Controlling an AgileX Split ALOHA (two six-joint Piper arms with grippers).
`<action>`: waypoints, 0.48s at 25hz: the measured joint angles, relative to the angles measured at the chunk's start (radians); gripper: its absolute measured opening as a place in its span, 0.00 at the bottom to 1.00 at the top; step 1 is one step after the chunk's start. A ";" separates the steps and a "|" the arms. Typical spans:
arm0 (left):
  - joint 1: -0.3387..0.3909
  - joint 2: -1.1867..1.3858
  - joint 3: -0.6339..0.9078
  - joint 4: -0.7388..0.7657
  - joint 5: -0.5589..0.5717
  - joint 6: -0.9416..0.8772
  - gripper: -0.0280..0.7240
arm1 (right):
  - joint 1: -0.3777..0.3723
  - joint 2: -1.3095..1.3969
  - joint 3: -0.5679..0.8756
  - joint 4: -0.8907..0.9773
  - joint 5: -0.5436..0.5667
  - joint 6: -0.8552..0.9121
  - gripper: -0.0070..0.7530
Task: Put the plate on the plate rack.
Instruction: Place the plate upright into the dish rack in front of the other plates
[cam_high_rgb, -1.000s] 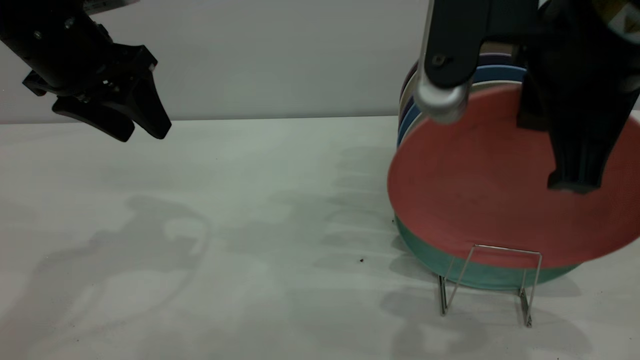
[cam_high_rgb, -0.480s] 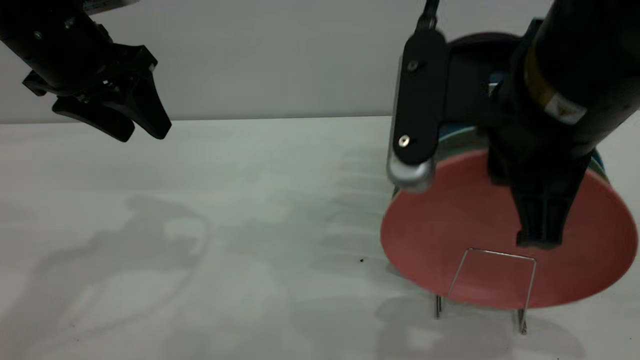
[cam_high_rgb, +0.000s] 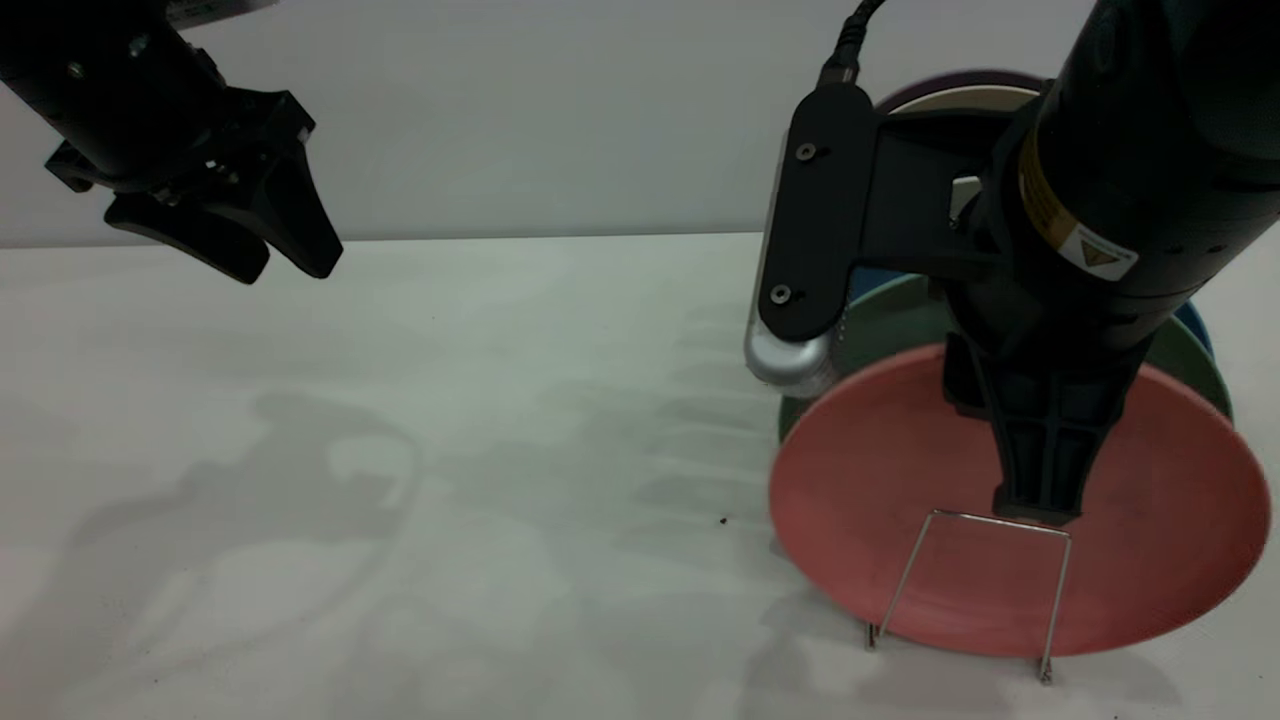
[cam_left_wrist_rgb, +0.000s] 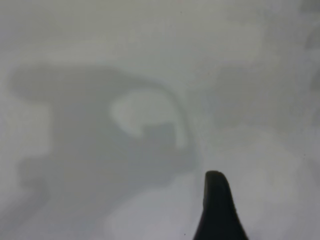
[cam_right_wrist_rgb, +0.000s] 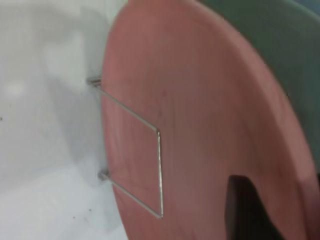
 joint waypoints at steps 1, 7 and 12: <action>0.000 0.000 0.000 0.000 0.000 0.000 0.74 | 0.000 -0.002 0.000 0.007 0.003 0.013 0.46; 0.000 0.000 0.000 0.004 0.000 0.002 0.74 | 0.000 -0.082 0.000 0.026 0.009 0.064 0.49; 0.000 0.000 0.000 0.085 0.000 0.003 0.74 | 0.000 -0.187 0.000 0.079 0.016 0.071 0.49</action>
